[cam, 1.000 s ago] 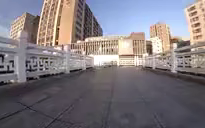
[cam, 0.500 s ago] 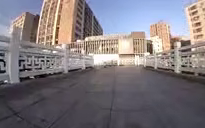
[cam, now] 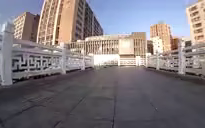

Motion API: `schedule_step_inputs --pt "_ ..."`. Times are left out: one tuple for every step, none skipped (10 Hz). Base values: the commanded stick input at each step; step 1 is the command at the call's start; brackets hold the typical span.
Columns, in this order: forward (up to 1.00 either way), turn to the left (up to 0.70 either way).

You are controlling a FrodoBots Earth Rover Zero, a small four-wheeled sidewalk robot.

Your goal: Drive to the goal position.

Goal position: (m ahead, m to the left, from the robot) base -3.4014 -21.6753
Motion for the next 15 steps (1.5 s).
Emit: schedule_step_inputs --pt "0.45 0.00" --pt "0.45 0.00" --pt "0.45 0.00" --pt "0.45 0.00" --pt "0.45 0.00" --pt "0.45 0.00" --pt "0.45 0.00" --pt "0.45 0.00" --pt "0.45 0.00" --pt "0.45 0.00" --pt "0.45 0.00" --pt "0.45 0.00" --pt "0.45 0.00" --pt "0.45 0.00" --pt "0.45 0.00"
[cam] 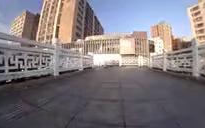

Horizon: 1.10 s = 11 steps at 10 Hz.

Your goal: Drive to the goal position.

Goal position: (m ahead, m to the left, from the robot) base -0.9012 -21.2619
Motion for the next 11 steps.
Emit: schedule_step_inputs --pt "0.45 0.00" --pt "0.45 0.00" --pt "0.45 0.00" --pt "0.45 0.00" --pt "0.45 0.00" --pt "0.45 0.00" --pt "0.45 0.00" --pt "0.45 0.00" --pt "0.45 0.00" --pt "0.45 0.00" --pt "0.45 0.00"
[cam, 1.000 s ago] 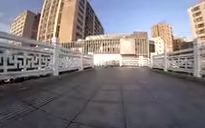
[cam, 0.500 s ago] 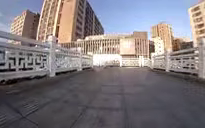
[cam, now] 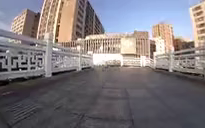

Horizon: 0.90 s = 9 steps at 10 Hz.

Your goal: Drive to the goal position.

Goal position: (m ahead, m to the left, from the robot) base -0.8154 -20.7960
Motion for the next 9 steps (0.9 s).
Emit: schedule_step_inputs --pt "0.45 0.00" --pt "0.45 0.00" --pt "0.45 0.00" --pt "0.45 0.00" --pt "0.45 -0.03" --pt "0.45 -0.27" --pt "0.45 -0.27" --pt "0.45 -0.09" --pt "0.45 -0.02"
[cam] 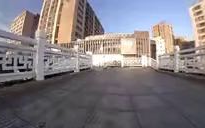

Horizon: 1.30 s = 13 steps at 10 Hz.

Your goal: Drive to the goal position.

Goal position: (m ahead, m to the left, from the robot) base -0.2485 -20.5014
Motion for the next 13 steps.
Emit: schedule_step_inputs --pt "0.45 0.00" --pt "0.45 0.00" --pt "0.45 0.00" --pt "0.45 0.00" --pt "0.45 0.00" --pt "0.45 0.00" --pt "0.45 0.00" --pt "0.45 0.00" --pt "0.45 0.00" --pt "0.45 0.00" --pt "0.45 0.00" --pt "0.45 0.00" --pt "0.45 0.00"
